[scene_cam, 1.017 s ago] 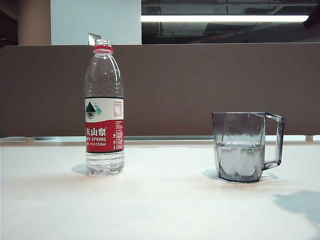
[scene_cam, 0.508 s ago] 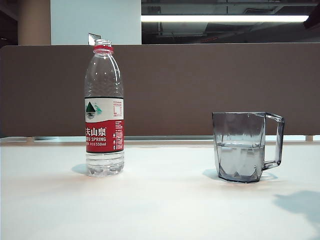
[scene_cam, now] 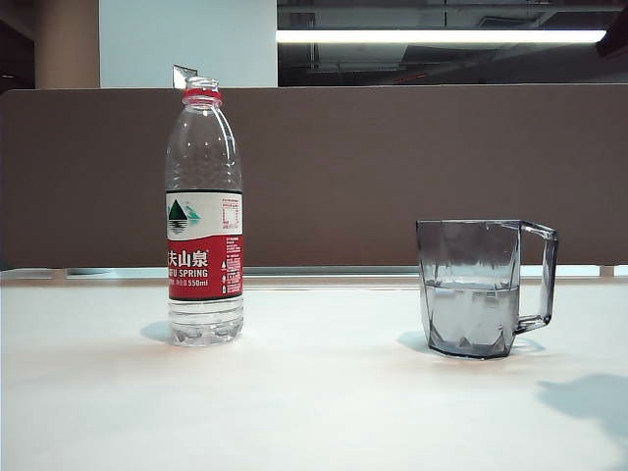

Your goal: Pick up the mineral water bottle with the left hand on the table and pour water into the mug until it's half full.

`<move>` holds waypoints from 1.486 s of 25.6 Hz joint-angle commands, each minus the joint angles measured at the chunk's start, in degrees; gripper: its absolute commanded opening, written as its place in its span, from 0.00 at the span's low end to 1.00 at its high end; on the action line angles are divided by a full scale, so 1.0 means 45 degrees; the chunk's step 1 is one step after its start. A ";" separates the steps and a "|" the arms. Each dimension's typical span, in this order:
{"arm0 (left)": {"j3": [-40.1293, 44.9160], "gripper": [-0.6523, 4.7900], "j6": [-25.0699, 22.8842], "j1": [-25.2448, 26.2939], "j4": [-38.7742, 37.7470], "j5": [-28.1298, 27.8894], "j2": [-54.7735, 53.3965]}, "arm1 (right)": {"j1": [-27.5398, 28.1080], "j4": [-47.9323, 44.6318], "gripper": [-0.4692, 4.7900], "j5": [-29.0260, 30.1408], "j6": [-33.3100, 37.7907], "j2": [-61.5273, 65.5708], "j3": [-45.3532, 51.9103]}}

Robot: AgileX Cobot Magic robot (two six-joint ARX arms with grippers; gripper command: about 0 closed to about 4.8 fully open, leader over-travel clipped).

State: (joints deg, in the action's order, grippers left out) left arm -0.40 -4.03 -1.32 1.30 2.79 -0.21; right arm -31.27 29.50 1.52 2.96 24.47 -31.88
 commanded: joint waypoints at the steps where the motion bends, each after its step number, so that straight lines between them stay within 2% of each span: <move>1: -0.0044 0.11 -0.0010 0.0019 0.0136 -0.0049 0.0000 | 0.0005 -0.0219 0.09 0.0010 -0.0034 -0.0015 -0.0097; 28: -0.0044 0.11 0.0010 0.0189 0.0107 -0.0058 0.0000 | 0.0005 -0.0219 0.09 0.0000 -0.0034 -0.0015 -0.0097; 32: -0.0044 0.11 0.0840 0.0194 0.0102 -0.0073 0.0000 | 0.0005 -0.0219 0.09 0.0000 -0.0034 -0.0015 -0.0097; 38: -0.0044 0.11 0.0860 0.0189 0.0107 -0.0097 0.0000 | 0.0005 -0.0219 0.09 0.0000 -0.0034 -0.0015 -0.0097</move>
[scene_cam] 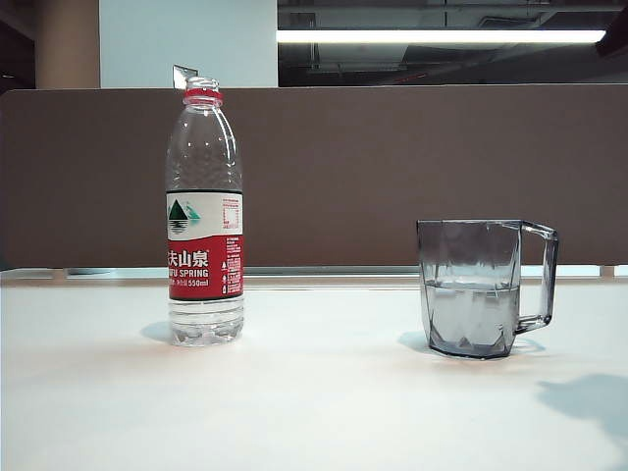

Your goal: Pick up the mineral water bottle with the left hand on the table and pour water into the mug until it's half full.

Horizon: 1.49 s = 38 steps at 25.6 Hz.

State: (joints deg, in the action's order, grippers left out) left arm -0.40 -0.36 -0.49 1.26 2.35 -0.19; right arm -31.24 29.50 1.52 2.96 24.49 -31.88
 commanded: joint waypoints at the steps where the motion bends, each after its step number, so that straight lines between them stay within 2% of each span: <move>1: -0.0044 0.11 0.0044 0.0005 0.0112 0.0000 -0.0005 | 0.0000 -0.0219 0.09 0.0000 -0.0034 -0.0019 -0.0097; 21: -0.0044 0.11 0.0044 0.0000 0.0112 0.0005 -0.0005 | 0.0000 -0.0223 0.09 -0.0005 -0.0039 -0.0019 -0.0097; 24: -0.0044 0.11 0.0044 0.0000 0.0112 0.0000 -0.0005 | 0.0073 -0.0248 0.09 -0.0554 -0.0039 -0.0063 0.0024; 26: -0.0044 0.11 0.0044 0.0000 0.0117 0.0005 -0.0005 | 0.0359 -0.0971 0.09 -0.1375 -0.0039 -0.0476 0.0733; 31: -0.0044 0.11 0.0044 0.0000 0.0117 0.0005 -0.0005 | 0.1258 -0.3701 0.09 -0.1452 -0.0058 -0.1982 0.3147; 34: -0.0044 0.11 0.0044 0.0000 0.0117 0.0005 -0.0005 | 0.2152 -0.4046 0.09 -0.1433 -0.0641 -0.3152 0.4396; 35: -0.0044 0.11 0.0044 0.0000 0.0112 0.0005 -0.0005 | 0.2803 -0.4051 0.09 -0.1355 -0.1059 -0.3745 0.4872; 38: -0.0044 0.11 0.0044 0.0000 0.0112 0.0000 -0.0005 | 0.3745 -0.4056 0.09 -0.1200 -0.1433 -0.4386 0.5241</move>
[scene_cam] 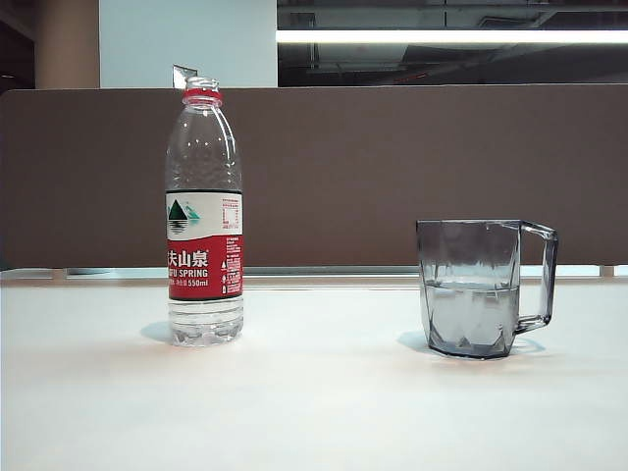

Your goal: Pick up the mineral water bottle with the left hand on the table and pour water into the mug until it's half full.

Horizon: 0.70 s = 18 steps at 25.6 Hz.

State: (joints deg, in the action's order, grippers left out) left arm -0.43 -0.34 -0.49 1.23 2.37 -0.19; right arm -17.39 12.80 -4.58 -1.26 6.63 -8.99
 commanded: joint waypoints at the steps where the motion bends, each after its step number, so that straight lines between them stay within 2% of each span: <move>1: -0.0039 0.11 0.0039 0.0000 0.0121 0.0000 -0.0005 | 0.0937 -0.0389 0.09 0.0194 -0.0495 -0.0593 0.0233; 10: -0.0039 0.11 0.0039 0.0000 0.0117 0.0000 -0.0005 | 0.2885 -0.3104 0.09 0.0194 -0.0495 -0.1462 0.1370; 18: -0.0039 0.11 0.0039 0.0000 0.0117 0.0000 -0.0005 | 0.3585 -0.3177 0.09 0.0189 -0.0476 -0.1462 0.1923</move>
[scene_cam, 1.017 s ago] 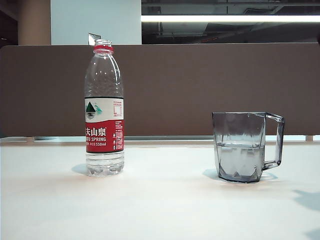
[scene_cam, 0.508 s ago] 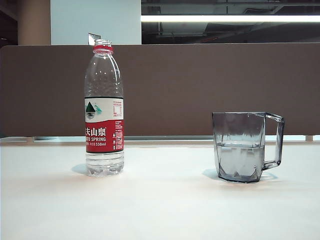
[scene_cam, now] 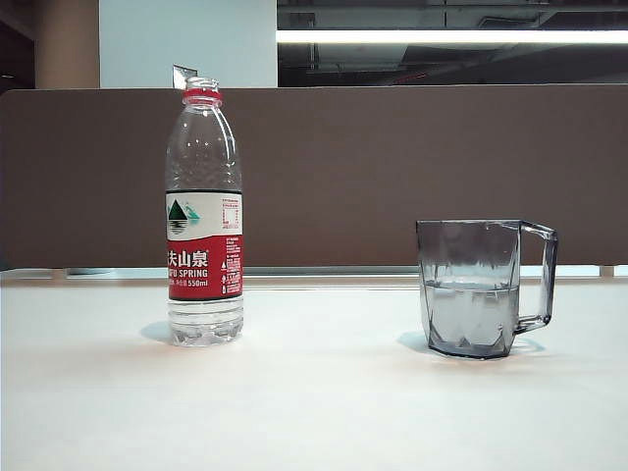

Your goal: Pick up the mineral water bottle with the left hand on the table and pour water into the mug until it's half full.

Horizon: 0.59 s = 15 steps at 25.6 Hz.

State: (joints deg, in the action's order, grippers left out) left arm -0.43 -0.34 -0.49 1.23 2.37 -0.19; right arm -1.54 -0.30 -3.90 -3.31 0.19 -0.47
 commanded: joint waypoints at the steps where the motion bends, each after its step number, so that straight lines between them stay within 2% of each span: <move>1: -0.0039 0.11 0.0039 0.0000 0.0121 0.0000 -0.0005 | 0.0063 -0.0291 0.09 0.0039 -0.0019 -0.0029 0.0029; 6: -0.0039 0.11 0.0039 0.0000 0.0121 0.0000 -0.0005 | 0.0063 -0.0277 0.09 0.0039 0.1083 -0.0029 0.0029; 15: -0.0039 0.11 0.0039 0.0000 0.0121 0.0000 -0.0005 | 0.0063 -0.0277 0.09 0.0039 0.1073 -0.0029 0.0019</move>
State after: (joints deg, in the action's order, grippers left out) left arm -0.43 -0.34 -0.49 1.26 2.37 -0.19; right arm -1.26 -0.38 -3.90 1.28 0.16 -0.47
